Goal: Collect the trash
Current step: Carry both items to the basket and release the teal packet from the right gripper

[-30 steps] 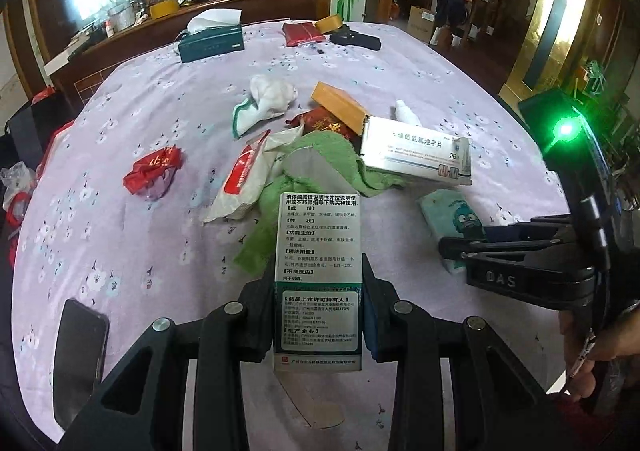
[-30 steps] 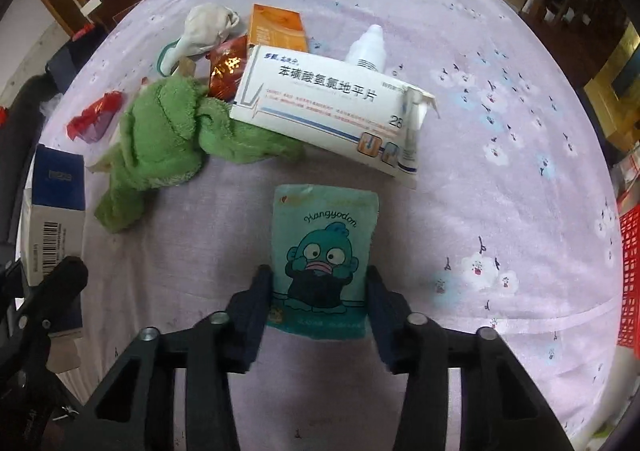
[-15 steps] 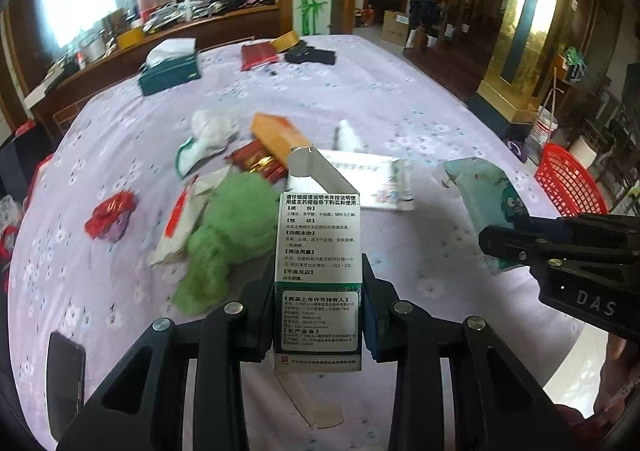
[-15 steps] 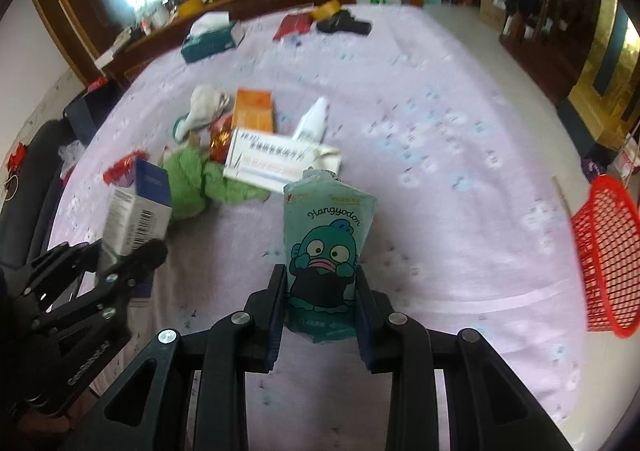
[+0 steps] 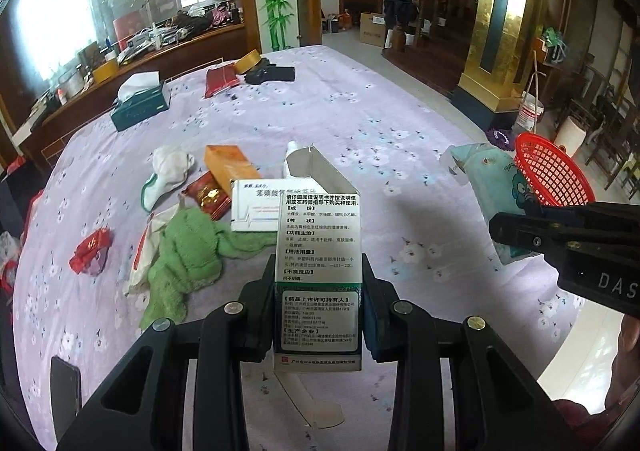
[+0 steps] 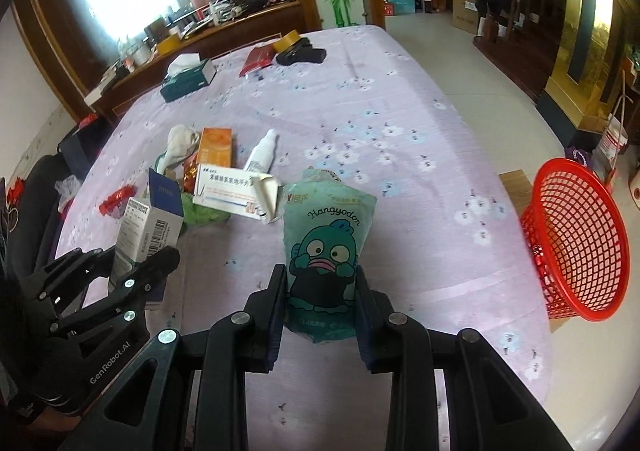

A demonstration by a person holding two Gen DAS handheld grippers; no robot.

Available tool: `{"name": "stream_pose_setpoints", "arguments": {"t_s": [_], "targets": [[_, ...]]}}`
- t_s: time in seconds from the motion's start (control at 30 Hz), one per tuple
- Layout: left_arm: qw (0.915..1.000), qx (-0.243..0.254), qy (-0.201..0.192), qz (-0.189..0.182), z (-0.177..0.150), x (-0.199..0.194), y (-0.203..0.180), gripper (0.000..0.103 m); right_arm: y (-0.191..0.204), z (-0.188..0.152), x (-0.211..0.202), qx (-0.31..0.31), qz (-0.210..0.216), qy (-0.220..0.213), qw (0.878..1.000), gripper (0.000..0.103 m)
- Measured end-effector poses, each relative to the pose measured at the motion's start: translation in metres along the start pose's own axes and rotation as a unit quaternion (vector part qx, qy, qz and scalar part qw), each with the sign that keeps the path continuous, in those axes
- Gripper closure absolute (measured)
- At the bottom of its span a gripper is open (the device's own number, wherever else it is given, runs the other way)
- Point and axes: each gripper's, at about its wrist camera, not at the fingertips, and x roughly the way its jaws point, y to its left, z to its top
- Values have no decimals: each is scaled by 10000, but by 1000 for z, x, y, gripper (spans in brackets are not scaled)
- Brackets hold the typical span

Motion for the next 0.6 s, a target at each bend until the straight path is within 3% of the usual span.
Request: {"name": "stream_pose_setpoints", "arguments": {"t_s": [0.6], "targets": [[9997,248,-62,-3,16,5,-29,70,-33,2,-16,193,-12,-161,9997,71]]}}
